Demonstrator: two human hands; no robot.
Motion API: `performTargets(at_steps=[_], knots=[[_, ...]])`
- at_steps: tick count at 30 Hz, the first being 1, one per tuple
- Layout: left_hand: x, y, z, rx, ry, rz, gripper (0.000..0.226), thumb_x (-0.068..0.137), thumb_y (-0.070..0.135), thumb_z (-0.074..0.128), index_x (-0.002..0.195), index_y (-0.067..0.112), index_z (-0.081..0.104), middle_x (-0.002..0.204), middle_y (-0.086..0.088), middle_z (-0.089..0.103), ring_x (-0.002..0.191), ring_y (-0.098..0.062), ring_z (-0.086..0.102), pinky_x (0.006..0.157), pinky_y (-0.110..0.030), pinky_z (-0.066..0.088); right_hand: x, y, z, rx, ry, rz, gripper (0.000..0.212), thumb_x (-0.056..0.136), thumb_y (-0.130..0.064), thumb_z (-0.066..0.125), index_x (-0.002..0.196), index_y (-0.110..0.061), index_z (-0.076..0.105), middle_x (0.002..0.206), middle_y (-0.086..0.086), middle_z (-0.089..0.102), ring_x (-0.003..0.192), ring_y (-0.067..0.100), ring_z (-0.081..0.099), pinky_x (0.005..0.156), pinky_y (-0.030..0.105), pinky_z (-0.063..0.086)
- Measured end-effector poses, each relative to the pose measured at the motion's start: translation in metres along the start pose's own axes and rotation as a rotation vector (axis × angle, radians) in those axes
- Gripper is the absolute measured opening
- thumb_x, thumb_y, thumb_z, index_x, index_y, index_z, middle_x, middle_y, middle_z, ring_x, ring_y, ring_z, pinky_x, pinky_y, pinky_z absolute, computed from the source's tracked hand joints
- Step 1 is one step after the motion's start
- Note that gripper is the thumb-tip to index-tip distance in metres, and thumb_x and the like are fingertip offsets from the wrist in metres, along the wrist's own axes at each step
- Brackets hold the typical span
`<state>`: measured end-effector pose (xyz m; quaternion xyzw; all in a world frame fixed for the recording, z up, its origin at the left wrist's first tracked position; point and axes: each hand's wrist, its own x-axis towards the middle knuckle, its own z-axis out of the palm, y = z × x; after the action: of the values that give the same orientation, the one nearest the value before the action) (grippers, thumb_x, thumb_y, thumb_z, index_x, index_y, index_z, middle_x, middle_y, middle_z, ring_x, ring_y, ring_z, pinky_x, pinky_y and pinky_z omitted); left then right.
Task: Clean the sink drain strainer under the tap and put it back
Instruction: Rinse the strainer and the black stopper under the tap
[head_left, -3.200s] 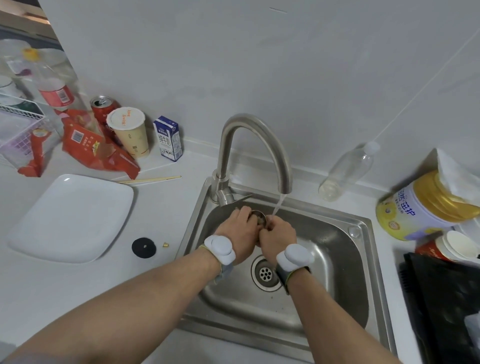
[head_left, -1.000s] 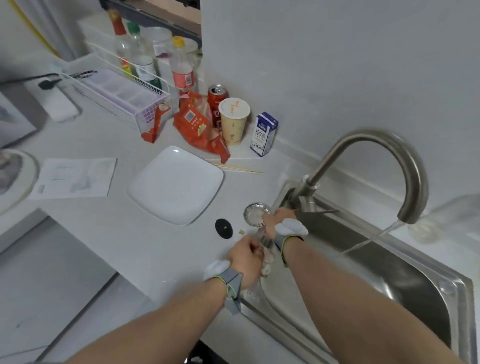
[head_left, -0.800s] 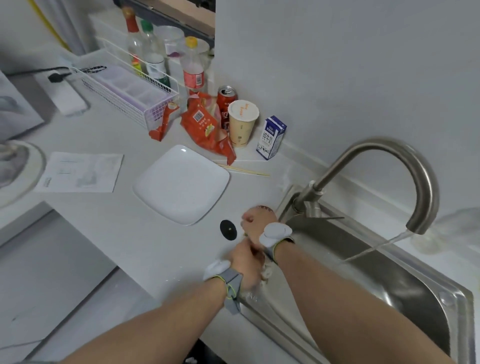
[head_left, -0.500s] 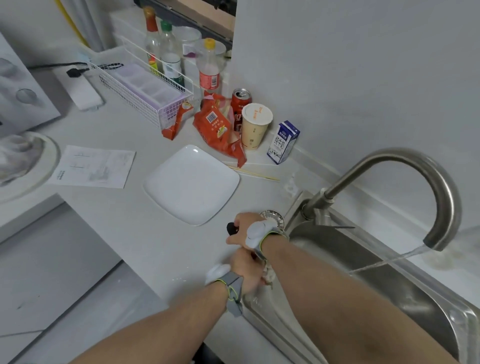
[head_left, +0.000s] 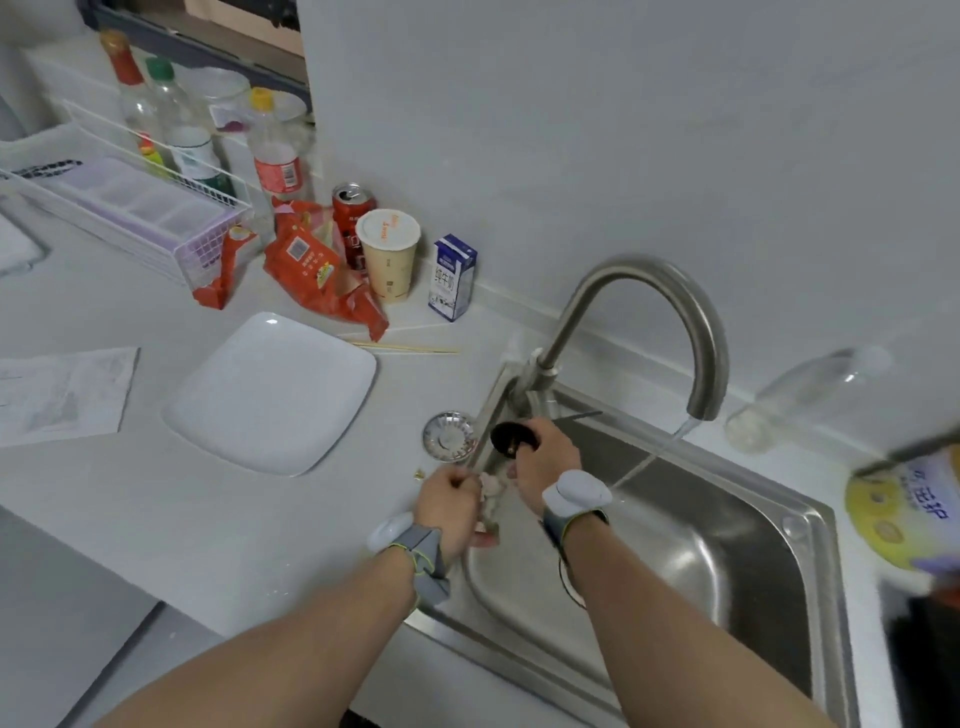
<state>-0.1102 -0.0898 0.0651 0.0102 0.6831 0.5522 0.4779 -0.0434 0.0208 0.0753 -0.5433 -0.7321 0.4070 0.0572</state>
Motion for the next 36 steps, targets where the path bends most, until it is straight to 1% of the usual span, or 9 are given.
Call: performTargets(at_steps=[5,8,12,17,23,25,29,33,36], knots=[[0.012,0.009,0.026,0.013,-0.035,0.211,0.015,0.094,0.014,0.049,0.104,0.005,0.055,0.092,-0.016,0.063,0.073,-0.022,0.061,0.062,-0.033,0.058,-0.015,0.04,-0.023,0.059,0.001,0.08,0.024,0.079,-0.031,0.042,0.096,-0.036,0.057,0.084,0.0,0.07,0.075,0.024,0.067,0.068,0.041,0.058],[0.016,0.004,0.044,0.509,-0.079,0.446,0.024,0.088,0.026,0.058,0.111,0.022,0.058,0.1,0.001,0.063,0.085,-0.013,0.057,0.072,-0.017,0.042,-0.021,0.047,-0.029,0.217,0.03,0.097,0.011,0.079,-0.028,0.05,0.08,-0.036,0.059,0.072,0.0,0.07,0.057,0.013,0.066,0.05,0.029,0.054],[0.02,0.004,0.07,0.577,-0.132,0.487,0.018,0.087,0.031,0.059,0.105,0.029,0.061,0.101,0.001,0.063,0.085,-0.013,0.058,0.075,-0.021,0.041,-0.028,0.053,-0.039,0.46,0.048,0.106,0.014,0.088,-0.006,0.049,0.089,-0.01,0.062,0.064,0.006,0.064,0.045,0.012,0.056,0.042,0.022,0.048],[0.021,0.011,0.098,0.648,-0.17,0.46,0.018,0.08,0.046,0.063,0.089,0.035,0.052,0.076,0.015,0.056,0.067,0.002,0.052,0.053,-0.013,0.033,-0.042,0.062,-0.051,0.403,0.137,0.061,0.023,0.083,0.004,0.046,0.078,-0.014,0.06,0.06,0.003,0.061,0.039,0.001,0.052,0.039,0.015,0.041],[0.024,0.016,0.116,0.761,-0.131,0.4,0.034,0.082,0.055,0.054,0.096,0.024,0.051,0.08,0.007,0.055,0.079,-0.018,0.053,0.071,-0.03,0.039,-0.036,0.065,-0.06,0.455,0.261,0.07,0.025,0.084,0.001,0.046,0.079,-0.015,0.064,0.058,-0.001,0.063,0.038,-0.002,0.053,0.037,0.013,0.04],[0.027,0.016,0.118,0.702,-0.084,0.361,0.029,0.086,0.046,0.056,0.096,0.019,0.055,0.084,0.002,0.056,0.081,-0.022,0.054,0.073,-0.031,0.042,-0.034,0.065,-0.057,0.455,0.295,0.083,0.024,0.084,0.0,0.046,0.079,-0.014,0.064,0.059,0.002,0.063,0.04,0.001,0.054,0.039,0.016,0.042],[0.027,0.006,0.114,0.33,-0.116,0.204,0.02,0.086,0.025,0.062,0.096,0.008,0.064,0.08,-0.012,0.067,0.068,-0.029,0.061,0.063,-0.039,0.053,-0.026,0.067,-0.05,0.484,0.317,0.133,0.022,0.085,-0.003,0.048,0.085,-0.011,0.069,0.075,0.012,0.069,0.066,0.029,0.065,0.057,0.035,0.056],[0.024,-0.004,0.107,0.048,-0.174,0.11,0.009,0.086,0.005,0.059,0.094,0.007,0.064,0.069,-0.013,0.062,0.055,-0.022,0.055,0.046,-0.025,0.046,-0.024,0.066,-0.046,0.637,0.329,0.189,0.02,0.085,-0.001,0.052,0.1,-0.011,0.061,0.08,0.007,0.067,0.057,0.02,0.062,0.042,0.02,0.048],[0.022,0.0,0.1,-0.045,-0.204,0.072,0.006,0.085,0.003,0.06,0.086,0.006,0.064,0.059,-0.008,0.058,0.047,-0.015,0.053,0.044,-0.022,0.045,-0.028,0.066,-0.043,0.585,0.299,0.121,0.03,0.083,0.0,0.052,0.103,-0.023,0.049,0.098,0.009,0.063,0.069,0.023,0.064,0.053,0.025,0.052]])
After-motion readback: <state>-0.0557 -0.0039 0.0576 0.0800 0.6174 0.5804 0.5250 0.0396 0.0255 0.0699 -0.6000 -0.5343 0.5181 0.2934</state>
